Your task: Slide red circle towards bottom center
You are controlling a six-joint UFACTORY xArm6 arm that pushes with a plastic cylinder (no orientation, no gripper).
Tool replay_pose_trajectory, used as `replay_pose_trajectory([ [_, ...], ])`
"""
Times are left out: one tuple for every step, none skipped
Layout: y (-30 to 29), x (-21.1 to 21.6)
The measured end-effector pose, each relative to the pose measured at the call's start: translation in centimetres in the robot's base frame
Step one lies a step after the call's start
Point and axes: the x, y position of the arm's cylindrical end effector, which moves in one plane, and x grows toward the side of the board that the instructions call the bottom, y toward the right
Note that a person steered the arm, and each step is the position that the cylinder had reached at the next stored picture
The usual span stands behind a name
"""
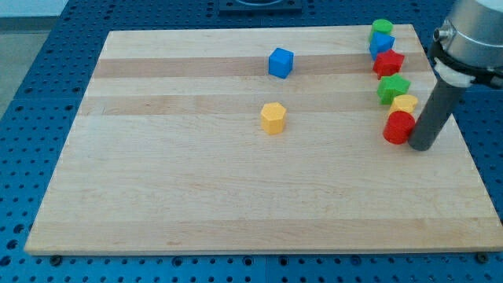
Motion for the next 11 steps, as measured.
replay_pose_trajectory([
  [1.1, -0.1],
  [1.4, -1.2],
  [0.6, -2.2],
  [-1.5, -2.2],
  [-4.8, -2.2],
  [-6.3, -2.5],
  [-7.1, -3.9],
  [-7.1, -5.9],
  [-7.6, -6.1],
  [-9.6, -6.0],
  [-11.2, -4.3],
])
